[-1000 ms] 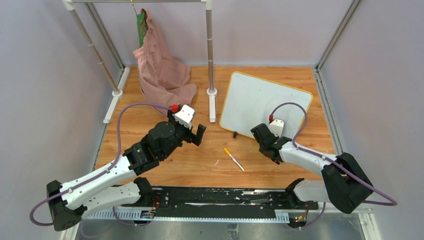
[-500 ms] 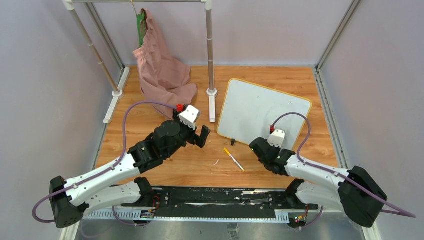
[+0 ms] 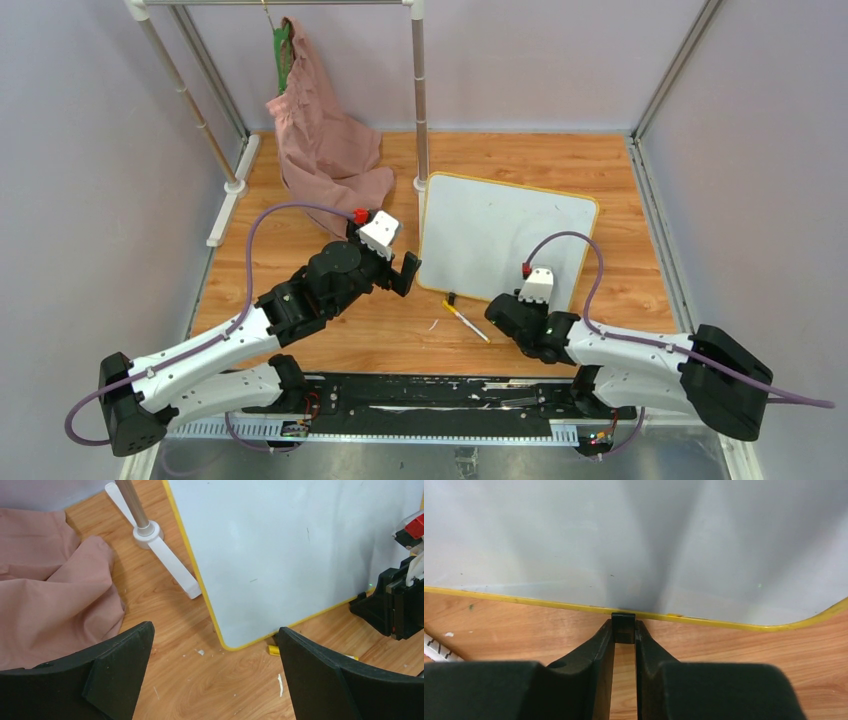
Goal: Write a sentence on the whiteboard
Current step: Move the whiteboard stand to the center of the board.
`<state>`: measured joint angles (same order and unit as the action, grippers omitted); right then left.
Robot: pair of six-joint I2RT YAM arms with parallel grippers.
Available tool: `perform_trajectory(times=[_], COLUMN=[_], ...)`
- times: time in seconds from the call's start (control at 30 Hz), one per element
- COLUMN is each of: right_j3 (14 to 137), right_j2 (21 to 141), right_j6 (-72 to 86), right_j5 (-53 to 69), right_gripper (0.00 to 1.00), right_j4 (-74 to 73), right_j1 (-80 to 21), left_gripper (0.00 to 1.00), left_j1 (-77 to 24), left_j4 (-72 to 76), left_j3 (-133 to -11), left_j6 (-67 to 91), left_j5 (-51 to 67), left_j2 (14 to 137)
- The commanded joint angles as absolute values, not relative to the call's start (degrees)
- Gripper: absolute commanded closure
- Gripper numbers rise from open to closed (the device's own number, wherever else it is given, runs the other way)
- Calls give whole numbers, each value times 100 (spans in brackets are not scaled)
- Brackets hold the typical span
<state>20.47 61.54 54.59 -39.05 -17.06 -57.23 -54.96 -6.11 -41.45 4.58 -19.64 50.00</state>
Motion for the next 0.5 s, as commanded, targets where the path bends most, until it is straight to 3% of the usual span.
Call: perform_trajectory(times=[0.0,0.47], right_j3=[1744,2196], right_j2=[6453,7598], right_j6=[5306,4207], right_j5=[-2972,-2464], right_gripper=[100,100], right_j4=[-1520,-69], right_j1=[-6053,-6135], left_gripper=[0,0], left_j1=[-5552,-5554], left_j4=[-519,-507], left_j3=[-4246,-4195], left_j6=[337,193], left_j5=[-1942,-2049], left_j2=[4931,4766])
